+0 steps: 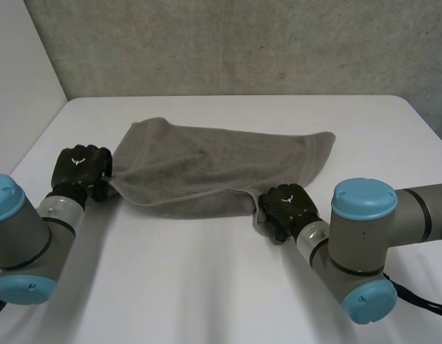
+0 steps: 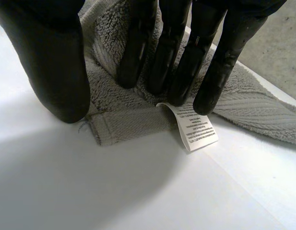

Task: Fold the towel.

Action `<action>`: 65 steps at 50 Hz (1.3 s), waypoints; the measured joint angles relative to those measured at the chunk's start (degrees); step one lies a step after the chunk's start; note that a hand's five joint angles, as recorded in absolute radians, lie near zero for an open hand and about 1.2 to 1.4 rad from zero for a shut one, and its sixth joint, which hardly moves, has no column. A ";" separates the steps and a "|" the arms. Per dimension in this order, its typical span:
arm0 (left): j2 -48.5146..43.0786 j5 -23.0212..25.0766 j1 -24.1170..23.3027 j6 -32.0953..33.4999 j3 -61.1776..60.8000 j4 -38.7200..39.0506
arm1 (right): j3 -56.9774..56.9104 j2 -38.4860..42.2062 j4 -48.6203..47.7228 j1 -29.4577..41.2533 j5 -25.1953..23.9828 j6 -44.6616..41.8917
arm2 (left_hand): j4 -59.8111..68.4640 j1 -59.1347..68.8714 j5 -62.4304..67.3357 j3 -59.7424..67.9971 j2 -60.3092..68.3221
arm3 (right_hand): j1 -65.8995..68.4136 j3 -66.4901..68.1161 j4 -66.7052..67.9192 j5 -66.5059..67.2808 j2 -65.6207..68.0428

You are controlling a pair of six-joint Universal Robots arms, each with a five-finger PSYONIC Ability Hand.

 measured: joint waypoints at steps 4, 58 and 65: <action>-0.02 0.03 0.00 0.00 0.00 0.00 | -0.44 0.38 -0.39 -0.11 0.06 0.00 | 0.00 0.00 0.00 0.00 0.00 | 0.44 0.35 0.11 0.00 0.04; 3.64 0.29 -0.75 0.67 -0.04 -2.29 | -3.79 -17.58 0.67 -7.70 4.08 -0.81 | 0.00 0.00 0.01 0.01 0.00 | 27.81 28.00 28.13 29.27 26.78; 9.95 0.34 -1.23 1.79 0.18 -9.56 | -5.15 -26.63 10.42 -13.94 0.18 -4.83 | 0.00 0.00 0.00 0.01 0.00 | 27.81 28.01 28.13 29.27 26.79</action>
